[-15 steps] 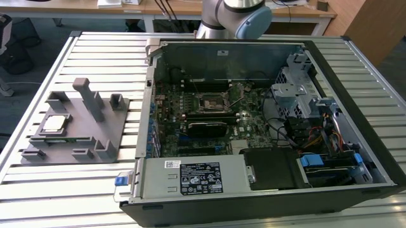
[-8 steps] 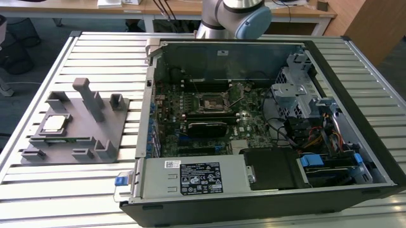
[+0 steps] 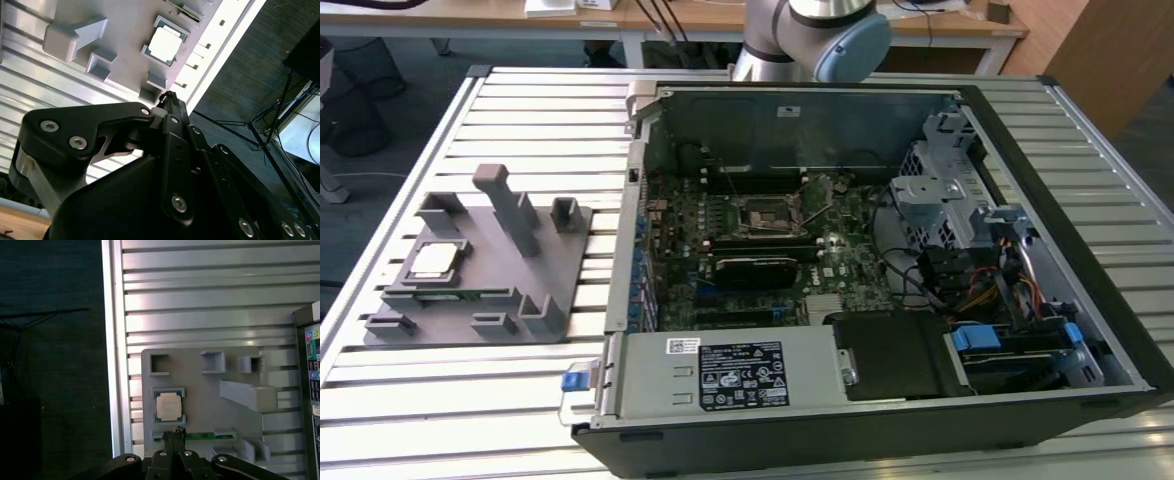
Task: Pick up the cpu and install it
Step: 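Pick up the cpu and move it towards the insertion slot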
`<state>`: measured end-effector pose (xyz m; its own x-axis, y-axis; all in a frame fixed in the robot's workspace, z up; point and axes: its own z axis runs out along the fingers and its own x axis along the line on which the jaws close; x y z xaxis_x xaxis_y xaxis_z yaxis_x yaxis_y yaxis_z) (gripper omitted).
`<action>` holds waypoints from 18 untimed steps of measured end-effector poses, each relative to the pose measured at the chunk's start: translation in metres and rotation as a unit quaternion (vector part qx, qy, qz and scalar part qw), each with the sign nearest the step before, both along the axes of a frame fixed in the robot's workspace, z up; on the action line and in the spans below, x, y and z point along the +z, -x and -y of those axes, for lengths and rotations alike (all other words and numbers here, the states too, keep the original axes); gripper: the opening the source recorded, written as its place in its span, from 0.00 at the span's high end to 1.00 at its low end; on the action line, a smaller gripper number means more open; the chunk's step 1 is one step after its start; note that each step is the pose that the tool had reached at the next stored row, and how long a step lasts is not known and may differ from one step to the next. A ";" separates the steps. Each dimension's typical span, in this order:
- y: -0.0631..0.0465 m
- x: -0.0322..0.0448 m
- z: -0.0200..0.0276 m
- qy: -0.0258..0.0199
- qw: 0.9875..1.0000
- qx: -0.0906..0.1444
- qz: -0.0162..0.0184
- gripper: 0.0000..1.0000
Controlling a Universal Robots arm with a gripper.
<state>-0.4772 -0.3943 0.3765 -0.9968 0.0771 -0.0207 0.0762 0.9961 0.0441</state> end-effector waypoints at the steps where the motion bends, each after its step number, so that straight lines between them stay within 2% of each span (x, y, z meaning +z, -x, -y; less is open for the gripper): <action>1: 0.000 -0.0011 0.0000 0.000 1.000 0.000 0.000 0.89; 10: 0.000 -0.0150 0.0000 0.000 1.000 0.000 0.000 0.89; 18: 0.000 -0.0195 0.0000 -0.002 1.000 0.000 0.001 0.89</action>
<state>-0.4775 -0.3943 0.3570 -0.9968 0.0773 -0.0214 0.0762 0.9959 0.0485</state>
